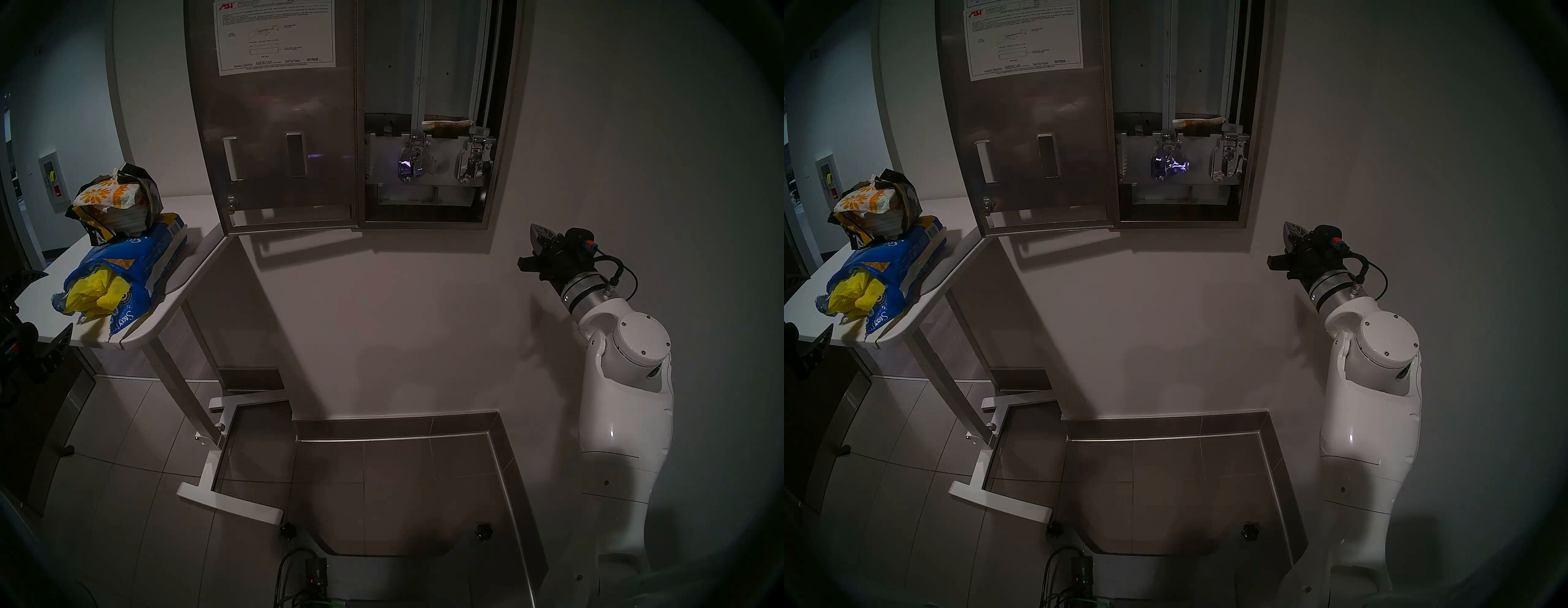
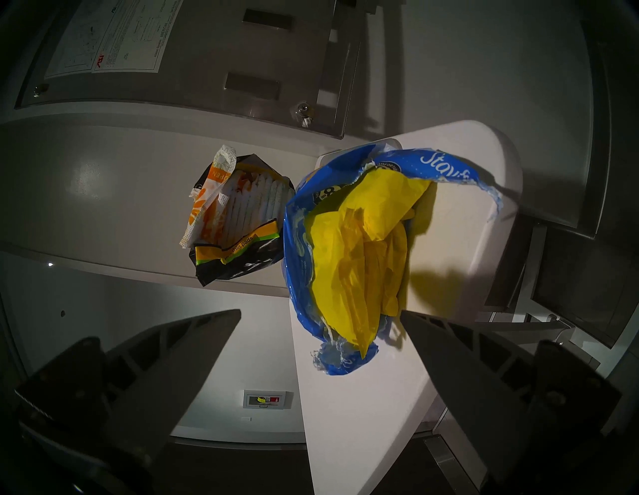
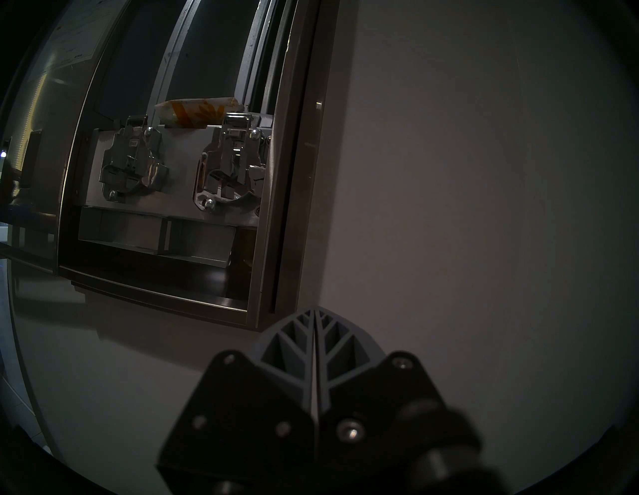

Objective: Open the dispenser door, put the pads inside, close the door

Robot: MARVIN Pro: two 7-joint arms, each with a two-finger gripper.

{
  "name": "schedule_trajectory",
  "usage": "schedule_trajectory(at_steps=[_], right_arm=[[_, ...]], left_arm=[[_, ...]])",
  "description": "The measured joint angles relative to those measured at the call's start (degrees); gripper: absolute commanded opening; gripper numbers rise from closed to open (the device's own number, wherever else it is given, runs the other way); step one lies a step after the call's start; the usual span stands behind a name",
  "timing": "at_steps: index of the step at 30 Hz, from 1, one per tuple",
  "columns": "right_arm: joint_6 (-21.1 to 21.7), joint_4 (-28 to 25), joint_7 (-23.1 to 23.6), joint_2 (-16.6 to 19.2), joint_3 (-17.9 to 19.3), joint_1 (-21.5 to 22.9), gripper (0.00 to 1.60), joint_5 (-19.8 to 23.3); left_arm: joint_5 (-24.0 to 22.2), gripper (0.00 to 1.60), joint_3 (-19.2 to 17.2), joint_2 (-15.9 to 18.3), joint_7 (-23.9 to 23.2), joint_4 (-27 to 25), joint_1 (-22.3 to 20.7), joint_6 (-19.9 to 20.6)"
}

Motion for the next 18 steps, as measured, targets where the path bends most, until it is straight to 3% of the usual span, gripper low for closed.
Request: schedule_trajectory(at_steps=[18], right_arm=[[0.01,0.0,-0.25,0.24,-0.2,-0.09,0.25,0.27]], left_arm=[[-0.06,1.6,0.0,0.06,-0.54,0.01,-0.53,-0.3]])
